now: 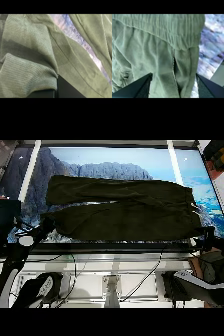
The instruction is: Fold the clothes and pants, and hang the long-sleeved shirts on hangers.
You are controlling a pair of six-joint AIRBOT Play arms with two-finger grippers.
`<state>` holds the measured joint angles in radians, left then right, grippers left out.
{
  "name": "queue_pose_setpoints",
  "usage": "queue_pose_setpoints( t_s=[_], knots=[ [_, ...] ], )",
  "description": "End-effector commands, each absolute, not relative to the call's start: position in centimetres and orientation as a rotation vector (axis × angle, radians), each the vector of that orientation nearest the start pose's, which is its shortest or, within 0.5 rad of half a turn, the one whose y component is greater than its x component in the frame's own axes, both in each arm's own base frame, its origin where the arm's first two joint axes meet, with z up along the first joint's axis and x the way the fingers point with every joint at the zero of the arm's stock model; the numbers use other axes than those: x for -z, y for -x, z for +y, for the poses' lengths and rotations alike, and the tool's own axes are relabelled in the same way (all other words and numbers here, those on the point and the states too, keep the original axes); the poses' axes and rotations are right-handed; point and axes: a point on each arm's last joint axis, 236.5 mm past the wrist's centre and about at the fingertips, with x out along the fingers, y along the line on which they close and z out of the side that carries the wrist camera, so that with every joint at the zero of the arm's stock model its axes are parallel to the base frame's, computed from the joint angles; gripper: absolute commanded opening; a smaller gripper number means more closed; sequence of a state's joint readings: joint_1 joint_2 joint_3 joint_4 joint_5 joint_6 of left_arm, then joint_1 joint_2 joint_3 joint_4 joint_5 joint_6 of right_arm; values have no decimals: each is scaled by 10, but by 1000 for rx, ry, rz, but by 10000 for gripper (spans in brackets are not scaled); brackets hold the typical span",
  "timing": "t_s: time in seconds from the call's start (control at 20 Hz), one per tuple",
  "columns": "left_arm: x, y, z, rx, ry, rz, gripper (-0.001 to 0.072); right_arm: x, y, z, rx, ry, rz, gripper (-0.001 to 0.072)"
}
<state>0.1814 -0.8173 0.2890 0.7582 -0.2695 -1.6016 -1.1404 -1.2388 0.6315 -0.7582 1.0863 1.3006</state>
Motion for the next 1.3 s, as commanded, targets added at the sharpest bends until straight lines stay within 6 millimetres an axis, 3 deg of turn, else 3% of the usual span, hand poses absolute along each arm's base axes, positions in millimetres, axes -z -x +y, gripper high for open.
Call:
queue_pose_setpoints(
  t_s=[0.0, 0.2, 0.35, 0.5, 0.75, 0.8, 1.05, 1.15, 1.2, 1.25],
  knots=[
    [46, -332, 14, -274, 910, 674, 6, 76, -246, -178, 455, -1369, 922, 618],
    [46, -332, 14, -272, 904, 674, 6, 85, -238, -184, 531, -1388, 937, 618],
    [46, -332, 14, -272, 904, 674, 6, 90, -243, -172, 490, -1449, 963, 616],
    [46, -332, 14, -272, 904, 674, 6, 104, -253, -159, 460, -1483, 1006, 617],
    [46, -332, 14, -272, 904, 674, 6, 111, -283, -160, 477, -1441, 956, 602],
    [46, -332, 14, -272, 904, 674, 6, 112, -286, -157, 473, -1425, 961, 565],
    [42, -335, 21, -273, 859, 647, 6, 110, -281, -139, 396, -1401, 1034, 170],
    [41, -337, 22, -251, 787, 644, 5, 104, -280, -131, 338, -1386, 1067, 126],
    [38, -338, 22, -232, 742, 644, 6, 97, -281, -128, 293, -1364, 1078, 32],
    [33, -341, 21, -211, 712, 640, 6, 88, -283, -126, 258, -1353, 1082, 30]
  ],
)
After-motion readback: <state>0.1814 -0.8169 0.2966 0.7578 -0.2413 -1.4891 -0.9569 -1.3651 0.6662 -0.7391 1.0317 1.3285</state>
